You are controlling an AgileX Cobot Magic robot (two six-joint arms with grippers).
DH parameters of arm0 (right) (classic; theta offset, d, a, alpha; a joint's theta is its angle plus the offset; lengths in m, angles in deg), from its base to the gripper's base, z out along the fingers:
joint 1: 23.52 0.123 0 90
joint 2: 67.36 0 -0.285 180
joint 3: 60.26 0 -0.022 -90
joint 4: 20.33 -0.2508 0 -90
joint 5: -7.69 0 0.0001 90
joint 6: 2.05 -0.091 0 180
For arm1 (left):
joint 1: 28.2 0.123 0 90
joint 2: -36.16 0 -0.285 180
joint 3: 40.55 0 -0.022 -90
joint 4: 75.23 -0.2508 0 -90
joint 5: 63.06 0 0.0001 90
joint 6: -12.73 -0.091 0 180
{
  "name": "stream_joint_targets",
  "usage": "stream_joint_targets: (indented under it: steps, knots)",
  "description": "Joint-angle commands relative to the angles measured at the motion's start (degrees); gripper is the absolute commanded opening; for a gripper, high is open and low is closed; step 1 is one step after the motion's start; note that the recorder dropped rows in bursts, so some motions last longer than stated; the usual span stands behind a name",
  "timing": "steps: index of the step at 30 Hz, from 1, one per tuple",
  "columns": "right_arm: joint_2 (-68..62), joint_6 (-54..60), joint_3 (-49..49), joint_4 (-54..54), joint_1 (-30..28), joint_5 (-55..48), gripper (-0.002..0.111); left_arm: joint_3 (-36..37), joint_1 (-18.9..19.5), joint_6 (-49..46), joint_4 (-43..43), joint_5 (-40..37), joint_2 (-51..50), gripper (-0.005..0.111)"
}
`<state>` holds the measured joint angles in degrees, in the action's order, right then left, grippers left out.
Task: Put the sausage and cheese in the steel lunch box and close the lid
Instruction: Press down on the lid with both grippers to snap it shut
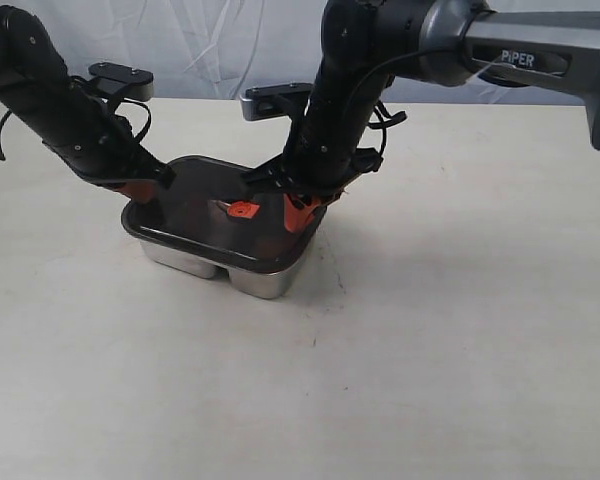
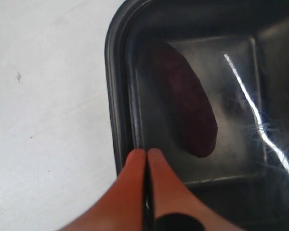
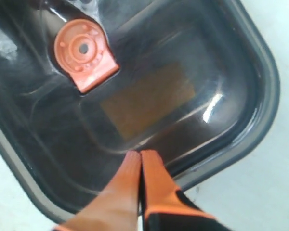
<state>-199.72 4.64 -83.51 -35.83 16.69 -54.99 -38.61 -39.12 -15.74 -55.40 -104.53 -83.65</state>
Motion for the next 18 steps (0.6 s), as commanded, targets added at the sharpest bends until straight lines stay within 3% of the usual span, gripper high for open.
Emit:
stream_joint_targets:
  steps: [1,18]
  knots:
    - [-2.55,0.29,0.17,0.21,-0.19,-1.83,-0.001,1.16,-0.02,0.00,0.28,-1.31,-2.76,0.000]
    - [-6.45,0.29,0.17,-1.75,-0.19,-2.11,-0.001,1.16,-0.02,-0.14,1.13,-1.79,-2.76,0.000]
